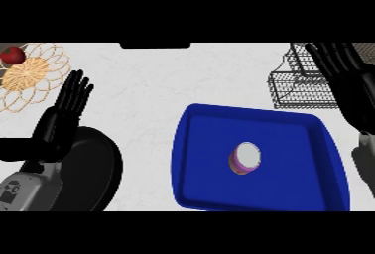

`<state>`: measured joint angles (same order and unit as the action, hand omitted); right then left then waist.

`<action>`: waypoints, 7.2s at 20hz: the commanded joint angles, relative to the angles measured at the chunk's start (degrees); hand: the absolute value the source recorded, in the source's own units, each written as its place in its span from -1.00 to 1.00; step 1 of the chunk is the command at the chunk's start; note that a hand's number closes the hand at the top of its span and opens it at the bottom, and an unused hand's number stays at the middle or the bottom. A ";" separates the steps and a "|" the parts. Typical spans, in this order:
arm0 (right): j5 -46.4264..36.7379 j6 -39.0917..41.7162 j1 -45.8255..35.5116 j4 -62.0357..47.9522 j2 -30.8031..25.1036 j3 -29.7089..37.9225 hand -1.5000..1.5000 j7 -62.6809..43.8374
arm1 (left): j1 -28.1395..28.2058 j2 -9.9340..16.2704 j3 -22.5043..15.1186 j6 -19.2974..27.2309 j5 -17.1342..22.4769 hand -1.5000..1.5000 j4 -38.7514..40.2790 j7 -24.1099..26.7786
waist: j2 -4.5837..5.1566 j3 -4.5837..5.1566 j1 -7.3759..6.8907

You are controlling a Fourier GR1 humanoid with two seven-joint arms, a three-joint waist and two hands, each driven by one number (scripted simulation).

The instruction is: Pick the can from the tray and place it in the tiered basket

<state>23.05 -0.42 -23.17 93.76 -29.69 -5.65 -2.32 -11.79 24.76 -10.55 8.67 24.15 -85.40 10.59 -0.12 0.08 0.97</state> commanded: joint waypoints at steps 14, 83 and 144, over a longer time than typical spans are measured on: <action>27.10 20.17 24.79 -2.36 15.77 12.57 -1.00 13.16 | 1.75 -6.97 -8.07 16.28 -14.22 0.00 0.06 -7.17 | -0.08 -0.26 0.28; -45.38 26.30 7.00 32.38 -10.60 -25.42 -1.00 -49.99 | -0.96 -14.92 -2.01 11.88 -25.58 0.00 -0.33 -14.62 | 0.13 -0.08 -0.78; -74.84 26.88 14.87 2.04 22.01 -13.23 -1.00 -21.14 | 4.94 -22.70 5.05 1.93 -33.70 0.00 -6.48 -15.48 | 0.10 -0.09 -1.13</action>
<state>-50.55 29.95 -6.82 99.43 -9.34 -20.12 -25.53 -8.19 2.11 -5.01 10.77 -9.04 -88.96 -2.54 -0.01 0.00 -0.01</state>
